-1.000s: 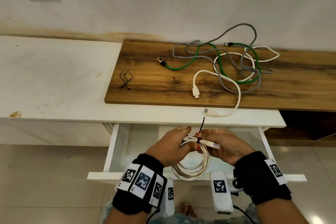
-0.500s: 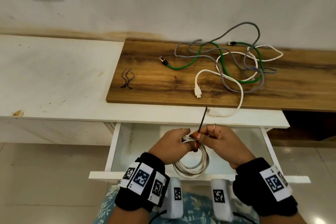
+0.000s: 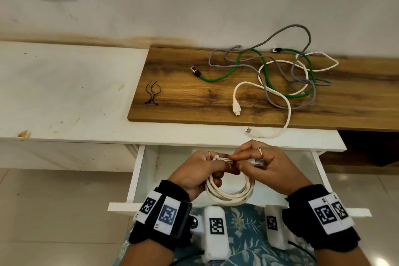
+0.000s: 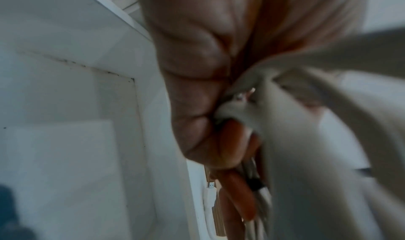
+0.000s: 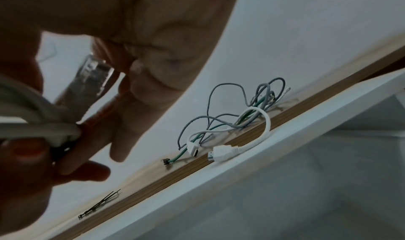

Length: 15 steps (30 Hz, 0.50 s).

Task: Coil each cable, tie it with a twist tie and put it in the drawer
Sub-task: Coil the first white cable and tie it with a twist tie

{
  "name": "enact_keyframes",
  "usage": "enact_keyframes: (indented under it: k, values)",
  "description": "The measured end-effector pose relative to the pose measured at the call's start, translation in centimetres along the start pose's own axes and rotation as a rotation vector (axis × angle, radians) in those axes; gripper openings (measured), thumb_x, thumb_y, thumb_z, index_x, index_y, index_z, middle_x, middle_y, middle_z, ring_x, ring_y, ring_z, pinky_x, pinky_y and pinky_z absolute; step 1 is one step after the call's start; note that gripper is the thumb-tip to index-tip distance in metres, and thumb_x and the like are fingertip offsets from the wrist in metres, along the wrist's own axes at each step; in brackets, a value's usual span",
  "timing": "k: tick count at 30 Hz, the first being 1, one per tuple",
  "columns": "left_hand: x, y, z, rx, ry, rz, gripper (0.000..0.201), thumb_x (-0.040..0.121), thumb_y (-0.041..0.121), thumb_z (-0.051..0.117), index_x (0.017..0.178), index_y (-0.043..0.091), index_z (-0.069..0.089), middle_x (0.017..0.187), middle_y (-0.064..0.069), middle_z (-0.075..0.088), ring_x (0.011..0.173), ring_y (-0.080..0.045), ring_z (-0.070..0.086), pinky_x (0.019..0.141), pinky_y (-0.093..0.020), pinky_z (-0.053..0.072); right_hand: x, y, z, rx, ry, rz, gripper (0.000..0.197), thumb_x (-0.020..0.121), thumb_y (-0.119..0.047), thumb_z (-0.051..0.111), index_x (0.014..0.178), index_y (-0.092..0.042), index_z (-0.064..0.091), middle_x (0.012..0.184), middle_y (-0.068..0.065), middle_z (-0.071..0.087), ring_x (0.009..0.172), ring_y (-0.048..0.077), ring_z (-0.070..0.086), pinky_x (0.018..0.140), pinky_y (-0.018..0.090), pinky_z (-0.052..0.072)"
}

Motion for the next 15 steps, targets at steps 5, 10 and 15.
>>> enact_keyframes:
  k: [5,10,15]
  values:
    - [0.2,-0.3,-0.4,-0.069,0.015,-0.026,0.017,0.085,0.015,0.066,0.089,-0.001,0.07,0.085,-0.021,0.07,0.042,-0.003,0.038,0.039,-0.014,0.035,0.2,0.0,0.2,-0.03,0.009,-0.009,0.022,0.081,-0.033,0.058,0.087,-0.022,0.076,0.091,-0.012,0.065,0.084,0.008,0.064,0.074,0.017,0.049]
    - [0.0,0.2,-0.5,0.068,0.009,0.041,0.007,0.085,0.004,0.065,0.09,0.006,0.07,0.08,-0.01,0.071,0.047,-0.003,0.044,0.044,-0.014,0.037,0.1,0.6,0.4,0.034,-0.006,0.027,0.018,0.081,-0.012,0.067,0.094,-0.018,0.077,0.095,-0.002,0.067,0.088,0.013,0.065,0.077,0.021,0.052]
    - [0.3,1.0,-1.0,0.246,0.088,0.162,0.013,0.085,0.01,0.068,0.097,0.009,0.071,0.082,-0.009,0.065,0.06,-0.012,0.048,0.052,-0.022,0.04,-0.2,2.6,1.2,0.627,0.129,0.413,0.03,0.096,-0.007,0.043,0.097,-0.007,0.073,0.102,0.014,0.071,0.09,0.029,0.067,0.072,0.041,0.059]
Point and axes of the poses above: each hand's wrist, its own x-axis towards the middle knuckle, its own z-axis out of the palm, y = z × x, the point moved 8 cm from there along x, towards the middle knuckle
